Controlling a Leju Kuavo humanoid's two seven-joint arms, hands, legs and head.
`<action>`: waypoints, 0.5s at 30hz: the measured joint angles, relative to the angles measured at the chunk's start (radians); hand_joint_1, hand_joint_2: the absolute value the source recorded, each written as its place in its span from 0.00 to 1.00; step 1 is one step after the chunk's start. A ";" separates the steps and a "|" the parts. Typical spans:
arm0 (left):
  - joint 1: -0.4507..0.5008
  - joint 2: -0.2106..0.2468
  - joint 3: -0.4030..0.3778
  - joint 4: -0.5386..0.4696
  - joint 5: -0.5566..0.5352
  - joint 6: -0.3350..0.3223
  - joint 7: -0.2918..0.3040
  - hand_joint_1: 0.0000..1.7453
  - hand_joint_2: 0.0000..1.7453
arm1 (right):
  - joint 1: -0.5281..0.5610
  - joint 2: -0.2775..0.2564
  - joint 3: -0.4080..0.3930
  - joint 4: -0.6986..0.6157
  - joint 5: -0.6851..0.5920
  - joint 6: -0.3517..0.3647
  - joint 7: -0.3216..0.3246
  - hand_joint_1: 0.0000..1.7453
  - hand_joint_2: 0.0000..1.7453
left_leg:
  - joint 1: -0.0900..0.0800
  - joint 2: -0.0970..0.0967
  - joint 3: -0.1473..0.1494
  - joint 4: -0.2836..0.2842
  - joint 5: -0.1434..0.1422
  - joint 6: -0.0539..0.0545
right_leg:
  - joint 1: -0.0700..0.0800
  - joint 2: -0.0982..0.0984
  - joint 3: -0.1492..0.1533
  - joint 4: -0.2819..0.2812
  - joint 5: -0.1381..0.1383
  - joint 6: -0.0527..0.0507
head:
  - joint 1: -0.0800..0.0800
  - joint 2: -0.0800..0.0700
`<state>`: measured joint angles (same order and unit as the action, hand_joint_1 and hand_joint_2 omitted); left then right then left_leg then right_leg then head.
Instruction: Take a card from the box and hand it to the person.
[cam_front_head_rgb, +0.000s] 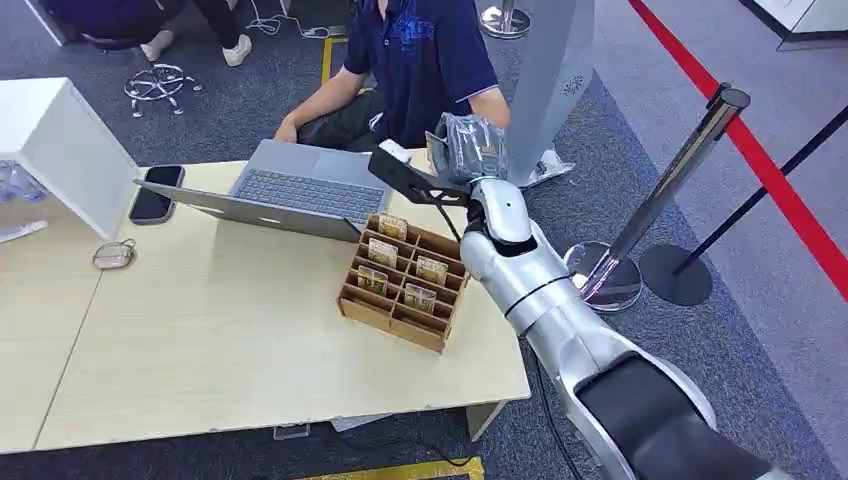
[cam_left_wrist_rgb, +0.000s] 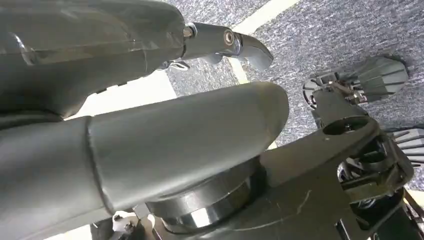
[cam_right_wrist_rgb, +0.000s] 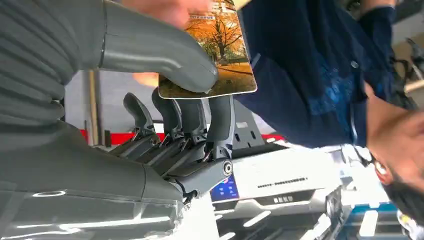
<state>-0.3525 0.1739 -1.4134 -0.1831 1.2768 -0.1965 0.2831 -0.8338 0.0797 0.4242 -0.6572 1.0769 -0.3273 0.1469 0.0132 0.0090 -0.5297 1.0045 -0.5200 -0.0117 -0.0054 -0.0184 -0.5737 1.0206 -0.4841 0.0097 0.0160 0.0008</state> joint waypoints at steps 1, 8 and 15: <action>0.000 0.000 -0.001 0.000 0.000 0.000 0.000 0.00 0.00 | 0.000 0.002 0.000 0.012 0.001 -0.002 0.001 0.77 1.00 | 0.000 0.000 0.000 0.000 0.000 0.000 | 0.000 0.000 0.000 0.000 0.000 0.000 | 0.000 0.000; -0.002 -0.002 -0.003 0.000 -0.001 -0.001 0.000 0.00 0.00 | 0.000 0.008 0.000 0.071 0.030 -0.006 0.021 0.00 1.00 | 0.000 0.000 0.000 0.000 0.000 0.000 | 0.000 0.000 0.000 0.000 0.000 0.000 | 0.000 0.000; -0.004 -0.005 -0.012 0.000 -0.001 -0.002 0.000 0.00 0.00 | 0.001 0.010 0.000 0.104 0.044 -0.010 0.026 0.00 1.00 | 0.000 0.000 0.000 0.000 0.000 0.000 | 0.000 0.000 0.000 0.000 0.000 0.000 | 0.000 0.000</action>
<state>-0.3561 0.1694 -1.4252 -0.1831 1.2757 -0.1980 0.2831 -0.8329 0.0896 0.4242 -0.5535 1.1208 -0.3372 0.1724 0.0132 0.0094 -0.5296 1.0046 -0.5200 -0.0117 -0.0054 -0.0181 -0.5739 1.0206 -0.4841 0.0097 0.0161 0.0008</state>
